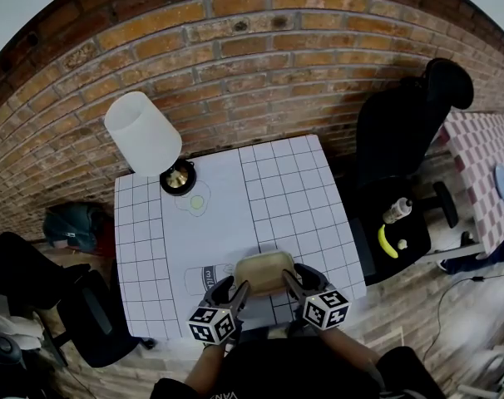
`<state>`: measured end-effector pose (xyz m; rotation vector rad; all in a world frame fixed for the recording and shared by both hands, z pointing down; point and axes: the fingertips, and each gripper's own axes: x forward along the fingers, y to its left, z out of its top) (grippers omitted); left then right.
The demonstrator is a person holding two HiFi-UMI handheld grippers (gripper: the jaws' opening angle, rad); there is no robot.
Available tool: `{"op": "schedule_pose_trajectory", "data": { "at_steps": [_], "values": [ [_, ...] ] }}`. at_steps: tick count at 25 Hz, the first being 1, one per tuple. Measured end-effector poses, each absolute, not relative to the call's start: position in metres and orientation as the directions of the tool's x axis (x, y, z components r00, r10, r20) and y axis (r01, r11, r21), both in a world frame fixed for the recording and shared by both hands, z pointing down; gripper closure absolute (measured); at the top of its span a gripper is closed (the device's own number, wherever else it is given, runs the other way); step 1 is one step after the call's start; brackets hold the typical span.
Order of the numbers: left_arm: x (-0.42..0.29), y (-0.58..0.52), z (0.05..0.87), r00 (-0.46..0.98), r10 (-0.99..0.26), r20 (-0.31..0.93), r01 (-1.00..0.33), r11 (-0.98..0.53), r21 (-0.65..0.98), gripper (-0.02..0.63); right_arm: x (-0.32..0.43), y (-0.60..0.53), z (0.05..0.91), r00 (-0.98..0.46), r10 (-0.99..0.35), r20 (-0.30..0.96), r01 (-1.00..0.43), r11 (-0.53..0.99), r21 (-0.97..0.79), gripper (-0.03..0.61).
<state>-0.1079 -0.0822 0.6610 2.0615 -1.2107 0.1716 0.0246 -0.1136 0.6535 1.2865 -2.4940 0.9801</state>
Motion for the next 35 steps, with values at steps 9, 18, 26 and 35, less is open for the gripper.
{"op": "schedule_pose_trajectory", "data": {
  "at_steps": [9,18,26,35],
  "values": [
    [-0.111,-0.081,0.664,0.550,-0.702,0.453,-0.799,-0.282,0.531,0.430,0.028,-0.109,0.661,-0.612,-0.654,0.444,-0.777,0.393,-0.491,0.434],
    [-0.108,-0.081,0.666,0.566,-0.690,0.451,-0.786,-0.286,0.549,0.430,0.026,-0.107,0.664,-0.619,-0.646,0.446,-0.771,0.391,-0.503,0.434],
    [-0.113,-0.084,0.658,0.554,-0.718,0.421,-0.779,-0.270,0.566,0.430,0.025,-0.110,0.654,-0.619,-0.658,0.428,-0.769,0.399,-0.499,0.434],
    [-0.121,-0.097,0.634,0.539,-0.759,0.366,-0.785,-0.295,0.544,0.441,0.027,-0.120,0.638,-0.614,-0.688,0.387,-0.767,0.405,-0.497,0.469]
  ]
}}
